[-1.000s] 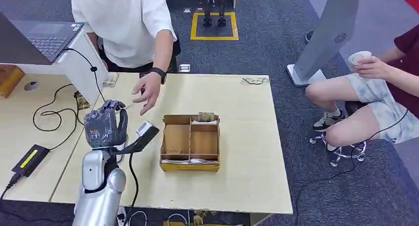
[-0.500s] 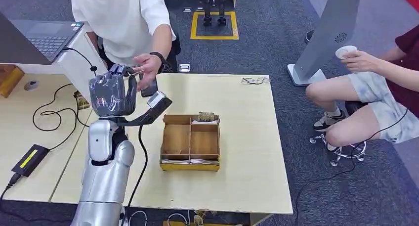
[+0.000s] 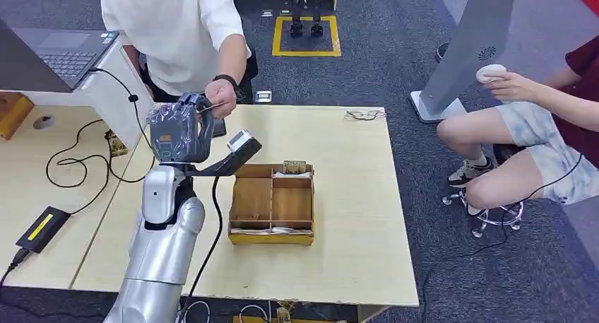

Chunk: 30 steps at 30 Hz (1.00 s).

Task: Pass the card to the sensor for recognition and then transmit it.

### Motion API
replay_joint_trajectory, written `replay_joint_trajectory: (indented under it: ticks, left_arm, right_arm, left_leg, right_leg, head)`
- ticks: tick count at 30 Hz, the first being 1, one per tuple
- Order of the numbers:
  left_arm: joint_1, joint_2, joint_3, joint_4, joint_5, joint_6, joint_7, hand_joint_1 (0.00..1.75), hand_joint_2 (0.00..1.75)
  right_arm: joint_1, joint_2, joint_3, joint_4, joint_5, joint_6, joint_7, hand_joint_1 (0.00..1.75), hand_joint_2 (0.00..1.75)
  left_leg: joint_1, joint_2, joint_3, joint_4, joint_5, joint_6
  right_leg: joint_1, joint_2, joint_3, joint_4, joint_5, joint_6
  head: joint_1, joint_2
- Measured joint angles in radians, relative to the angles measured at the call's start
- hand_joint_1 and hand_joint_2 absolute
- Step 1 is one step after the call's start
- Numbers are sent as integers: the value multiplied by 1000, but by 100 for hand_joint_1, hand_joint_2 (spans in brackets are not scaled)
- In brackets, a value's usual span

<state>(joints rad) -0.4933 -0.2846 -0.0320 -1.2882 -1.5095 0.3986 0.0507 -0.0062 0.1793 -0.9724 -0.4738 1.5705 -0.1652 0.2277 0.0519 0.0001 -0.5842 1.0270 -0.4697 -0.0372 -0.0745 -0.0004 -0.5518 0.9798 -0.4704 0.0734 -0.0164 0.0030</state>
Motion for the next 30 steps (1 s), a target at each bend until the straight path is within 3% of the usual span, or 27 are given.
replay_joint_trajectory:
  ticks: [2, 3, 9, 10, 13, 14, 21, 30]
  left_arm:
    - [0, 0, 0, 3, 0, -2, 0, 169, 175]
    - [-1, 0, -2, 7, 0, -4, 1, 3, 175]
    - [-8, 0, -27, 36, 4, -39, 20, 0, 175]
    - [-8, 0, -34, 39, 3, -39, 21, 0, 0]
    - [-8, 1, -44, 48, -1, -37, 30, 0, 0]
    - [-8, 2, -48, 50, -1, -35, 34, 0, 175]
    - [7, 12, -55, 44, 43, -11, -13, 0, 175]
    - [106, 20, -94, -87, 136, -11, -101, 0, 175]
  right_arm:
    - [0, 0, 0, 2, 0, 0, 0, 0, 0]
    - [0, 0, 0, 2, 0, 0, 0, 0, 0]
    - [1, 0, 3, 2, 0, 2, 16, 0, 0]
    - [1, 0, 3, 2, 0, 2, 18, 0, 0]
    - [1, 0, 6, 2, 0, 2, 21, 0, 0]
    - [1, 0, 6, 2, 0, 2, 21, 0, 0]
    - [1, 0, 6, 2, 0, 0, 16, 0, 0]
    - [1, 0, -15, 0, 0, -3, 16, 0, 0]
  left_leg:
    - [0, 0, 0, 0, 0, 0]
    - [0, 0, 0, 0, 0, 0]
    - [0, 0, -1, 0, 0, 0]
    - [0, 0, -1, 0, 0, 0]
    - [0, 0, -1, 0, 0, 0]
    - [0, 0, -1, 0, 0, 0]
    - [0, 0, -1, 0, 0, 0]
    - [0, 0, -1, 0, 0, 0]
  right_leg:
    - [0, 0, 0, 0, 0, 0]
    - [0, 0, -1, 0, 0, 0]
    - [0, 0, -1, 0, 0, 0]
    - [0, 0, -1, 0, 0, 0]
    - [0, 0, -1, 0, 0, 0]
    - [0, 0, 0, 0, 0, 0]
    - [0, 0, 0, 0, 0, 0]
    - [0, 0, -1, 0, 0, 0]
  head:
    - [0, 0]
    - [0, 0]
    - [0, 0]
    - [0, 0]
    - [0, 0]
    - [0, 0]
    - [0, 0]
    - [0, 0]
